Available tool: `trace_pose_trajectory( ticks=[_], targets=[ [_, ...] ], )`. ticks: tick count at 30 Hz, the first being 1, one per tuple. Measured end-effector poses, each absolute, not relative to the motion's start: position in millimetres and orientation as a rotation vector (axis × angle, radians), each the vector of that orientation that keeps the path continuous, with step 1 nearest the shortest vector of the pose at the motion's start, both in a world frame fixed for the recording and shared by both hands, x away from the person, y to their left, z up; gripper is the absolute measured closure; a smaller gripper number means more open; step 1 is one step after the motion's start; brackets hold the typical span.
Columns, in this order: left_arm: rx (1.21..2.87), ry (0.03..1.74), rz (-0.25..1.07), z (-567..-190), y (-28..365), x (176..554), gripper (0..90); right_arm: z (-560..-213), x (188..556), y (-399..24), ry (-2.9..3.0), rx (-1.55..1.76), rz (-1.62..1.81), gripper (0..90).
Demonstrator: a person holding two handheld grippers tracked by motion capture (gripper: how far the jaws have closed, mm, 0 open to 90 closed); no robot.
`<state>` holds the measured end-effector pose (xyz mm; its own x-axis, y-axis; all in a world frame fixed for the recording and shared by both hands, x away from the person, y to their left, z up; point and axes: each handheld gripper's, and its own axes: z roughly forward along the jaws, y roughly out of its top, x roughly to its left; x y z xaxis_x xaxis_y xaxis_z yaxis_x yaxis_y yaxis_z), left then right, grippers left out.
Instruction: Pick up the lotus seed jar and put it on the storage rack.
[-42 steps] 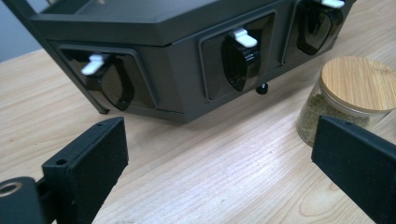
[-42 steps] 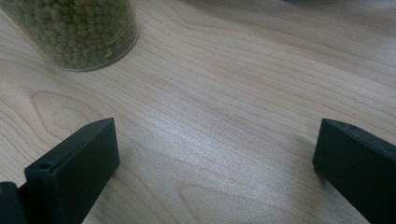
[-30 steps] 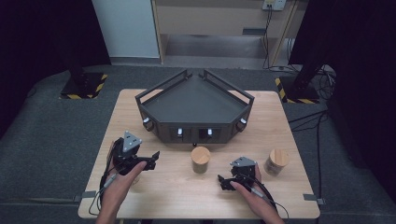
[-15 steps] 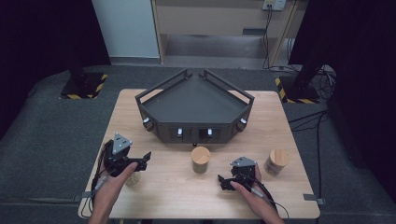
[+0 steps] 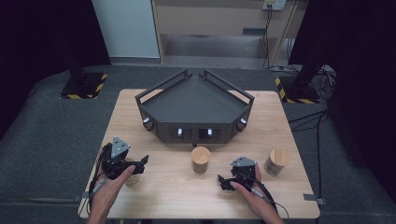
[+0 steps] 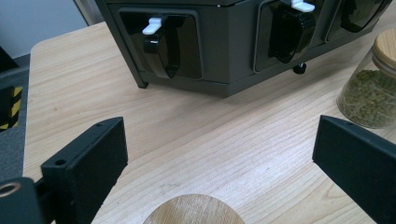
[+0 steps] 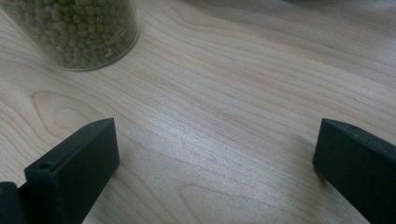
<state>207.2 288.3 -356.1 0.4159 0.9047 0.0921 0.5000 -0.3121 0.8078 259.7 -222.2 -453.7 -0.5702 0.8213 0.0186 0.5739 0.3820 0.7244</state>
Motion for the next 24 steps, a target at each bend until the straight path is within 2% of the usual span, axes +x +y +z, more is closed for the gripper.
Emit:
trace_pose_trajectory(
  ticks=[24],
  targets=[
    [1.957, 1.241, 0.729, -374, 304, 197, 2.4, -454, 260, -222, 2.303, 1.216, 1.001, 0.4]
  ],
)
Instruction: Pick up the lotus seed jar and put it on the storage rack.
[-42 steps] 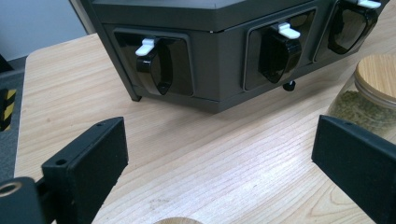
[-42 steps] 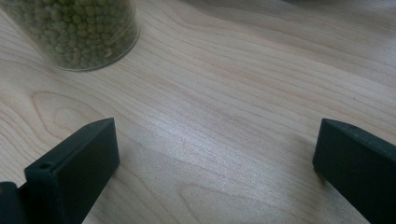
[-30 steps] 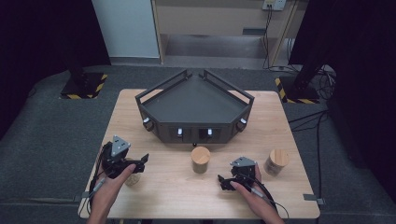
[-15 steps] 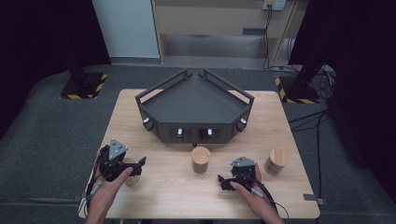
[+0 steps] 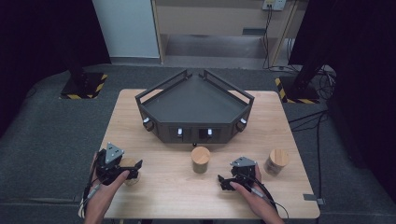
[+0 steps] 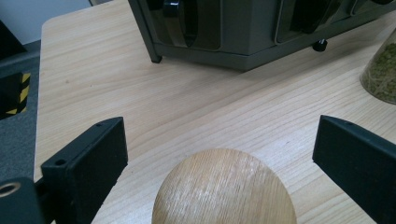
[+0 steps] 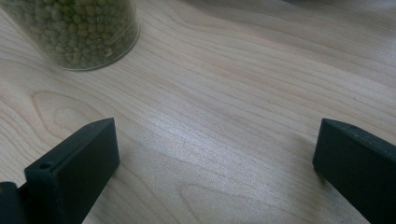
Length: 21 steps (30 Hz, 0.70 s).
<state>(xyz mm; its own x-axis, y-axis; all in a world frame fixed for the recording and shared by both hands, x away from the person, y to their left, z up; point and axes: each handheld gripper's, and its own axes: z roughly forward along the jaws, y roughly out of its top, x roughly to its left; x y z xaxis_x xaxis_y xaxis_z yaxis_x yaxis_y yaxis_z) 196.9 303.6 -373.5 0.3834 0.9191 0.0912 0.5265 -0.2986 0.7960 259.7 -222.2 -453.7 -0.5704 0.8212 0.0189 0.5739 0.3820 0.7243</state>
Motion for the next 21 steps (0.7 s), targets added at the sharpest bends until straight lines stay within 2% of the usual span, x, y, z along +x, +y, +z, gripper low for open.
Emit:
trace_pose_trajectory(
  ticks=[21],
  targets=[
    [1.945, 1.273, 0.714, -390, 315, 188, 2.3, -454, 260, -222, 2.303, 1.216, 1.001, 0.4]
  ],
)
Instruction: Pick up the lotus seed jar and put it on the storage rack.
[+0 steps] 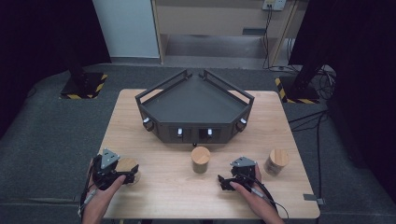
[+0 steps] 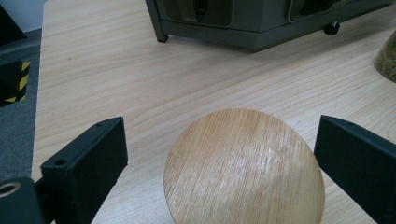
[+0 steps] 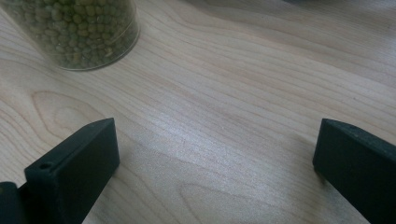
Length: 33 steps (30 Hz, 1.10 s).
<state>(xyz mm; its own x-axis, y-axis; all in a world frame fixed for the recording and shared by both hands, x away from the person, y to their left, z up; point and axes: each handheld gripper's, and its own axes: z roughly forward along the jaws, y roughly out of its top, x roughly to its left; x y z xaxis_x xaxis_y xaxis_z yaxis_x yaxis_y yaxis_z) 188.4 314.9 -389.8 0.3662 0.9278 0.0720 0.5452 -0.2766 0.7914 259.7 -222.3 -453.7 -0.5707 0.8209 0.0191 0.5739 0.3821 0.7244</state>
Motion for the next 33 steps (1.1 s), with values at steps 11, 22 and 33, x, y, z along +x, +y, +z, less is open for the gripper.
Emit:
trace_pose_trajectory(
  ticks=[11, 22, 33],
  targets=[
    [1.954, 1.273, 0.701, -399, 312, 188, 2.2, -454, 260, -222, 2.303, 1.216, 1.001, 0.4],
    [1.963, 1.280, 0.698, -407, 312, 185, 2.4, -454, 260, -223, 2.306, 1.217, 1.001, 0.4],
    [1.962, 1.291, 0.692, -417, 310, 184, 2.8, -454, 260, -223, 2.306, 1.216, 1.001, 0.4]
  ],
)
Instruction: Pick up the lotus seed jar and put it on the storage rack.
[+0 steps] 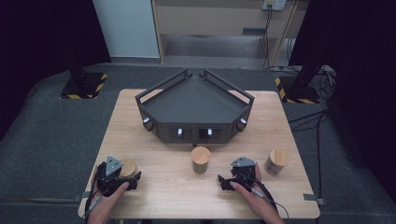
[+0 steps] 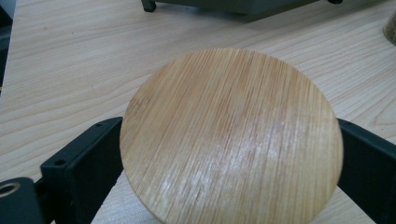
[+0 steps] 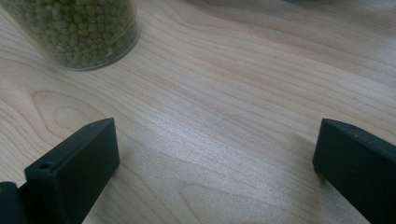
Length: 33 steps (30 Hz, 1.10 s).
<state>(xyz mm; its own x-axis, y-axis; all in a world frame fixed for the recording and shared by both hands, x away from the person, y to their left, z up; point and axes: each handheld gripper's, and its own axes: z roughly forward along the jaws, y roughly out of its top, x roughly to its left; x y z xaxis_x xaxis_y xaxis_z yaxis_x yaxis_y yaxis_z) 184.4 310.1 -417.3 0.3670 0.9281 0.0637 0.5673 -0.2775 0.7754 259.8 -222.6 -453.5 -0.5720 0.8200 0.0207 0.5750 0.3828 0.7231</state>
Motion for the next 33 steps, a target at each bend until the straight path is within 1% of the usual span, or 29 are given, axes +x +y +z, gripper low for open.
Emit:
trace_pose_trajectory(
  ticks=[16, 28, 30, 32, 33],
  targets=[
    [1.963, 1.285, 0.679, -426, 310, 183, 4.5, -454, 260, -223, 2.306, 1.216, 1.001, 0.4],
    [1.964, 1.298, 0.695, -432, 307, 183, 6.3, -454, 260, -223, 2.309, 1.212, 1.003, 0.4],
    [1.954, 1.310, 0.701, -433, 306, 183, 8.4, -454, 260, -223, 2.310, 1.211, 1.003, 0.4],
    [1.954, 1.314, 0.705, -433, 305, 183, 12.3, -454, 260, -223, 2.310, 1.211, 1.003, 0.4],
    [1.957, 1.313, 0.711, -433, 305, 183, 12.3, -454, 260, -223, 2.310, 1.211, 1.003, 0.4]
  ],
)
